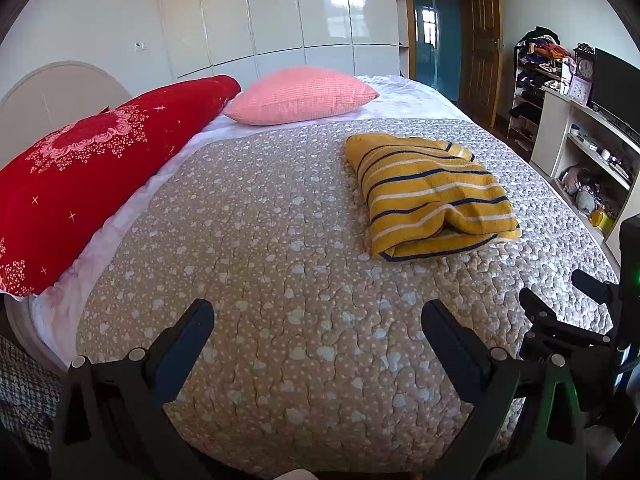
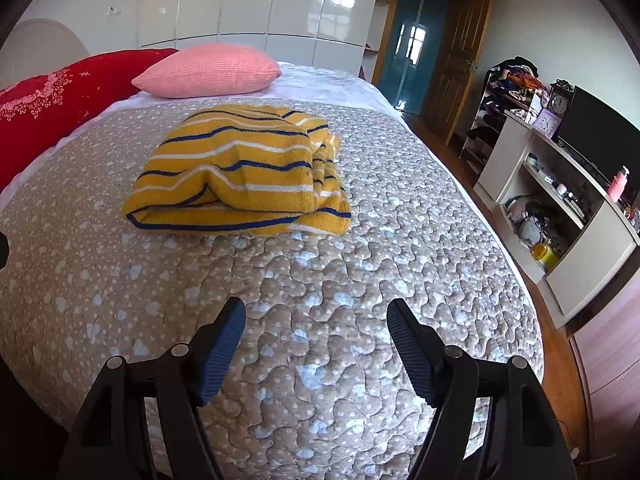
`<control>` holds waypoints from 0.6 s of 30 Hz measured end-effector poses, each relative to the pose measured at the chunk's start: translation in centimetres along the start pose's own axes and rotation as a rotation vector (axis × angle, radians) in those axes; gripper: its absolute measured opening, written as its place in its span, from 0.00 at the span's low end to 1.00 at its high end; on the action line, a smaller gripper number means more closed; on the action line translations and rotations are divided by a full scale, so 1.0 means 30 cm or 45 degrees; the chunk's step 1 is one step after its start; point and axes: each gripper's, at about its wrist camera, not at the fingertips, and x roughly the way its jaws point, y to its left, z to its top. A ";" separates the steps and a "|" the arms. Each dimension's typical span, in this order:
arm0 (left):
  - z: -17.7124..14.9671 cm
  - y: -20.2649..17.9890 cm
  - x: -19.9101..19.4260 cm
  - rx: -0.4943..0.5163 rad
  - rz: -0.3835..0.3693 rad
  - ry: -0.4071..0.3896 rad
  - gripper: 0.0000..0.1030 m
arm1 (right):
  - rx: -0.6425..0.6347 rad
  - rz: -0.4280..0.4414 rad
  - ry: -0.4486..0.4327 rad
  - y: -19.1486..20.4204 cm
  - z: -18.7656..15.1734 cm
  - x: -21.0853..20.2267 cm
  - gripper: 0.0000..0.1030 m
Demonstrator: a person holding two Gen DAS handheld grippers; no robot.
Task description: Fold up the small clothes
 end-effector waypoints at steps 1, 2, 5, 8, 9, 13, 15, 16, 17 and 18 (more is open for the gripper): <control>-0.001 0.001 0.001 -0.002 0.000 0.002 1.00 | -0.001 0.000 0.001 0.000 -0.001 0.001 0.75; -0.002 0.001 0.002 -0.003 0.000 0.005 1.00 | -0.001 0.000 0.002 0.000 -0.001 0.002 0.75; -0.005 0.001 0.009 -0.008 -0.003 0.015 1.00 | 0.002 0.000 0.009 0.003 -0.004 0.007 0.75; -0.007 0.001 0.015 -0.010 -0.012 0.024 1.00 | 0.006 -0.001 0.021 0.000 -0.008 0.015 0.75; -0.008 0.001 0.017 -0.010 -0.013 0.027 1.00 | 0.007 -0.002 0.023 0.000 -0.009 0.016 0.75; -0.012 0.003 0.028 -0.015 -0.023 0.043 1.00 | 0.007 -0.003 0.030 0.000 -0.010 0.022 0.76; -0.013 0.004 0.034 -0.018 -0.026 0.051 1.00 | 0.004 -0.002 0.032 0.002 -0.012 0.022 0.76; -0.014 0.006 0.037 -0.022 -0.029 0.056 1.00 | 0.000 -0.002 0.034 0.005 -0.013 0.024 0.76; -0.015 0.007 0.040 -0.025 -0.031 0.061 1.00 | -0.002 -0.002 0.036 0.007 -0.015 0.025 0.76; -0.016 0.008 0.043 -0.028 -0.036 0.067 1.00 | -0.005 -0.001 0.038 0.009 -0.016 0.026 0.76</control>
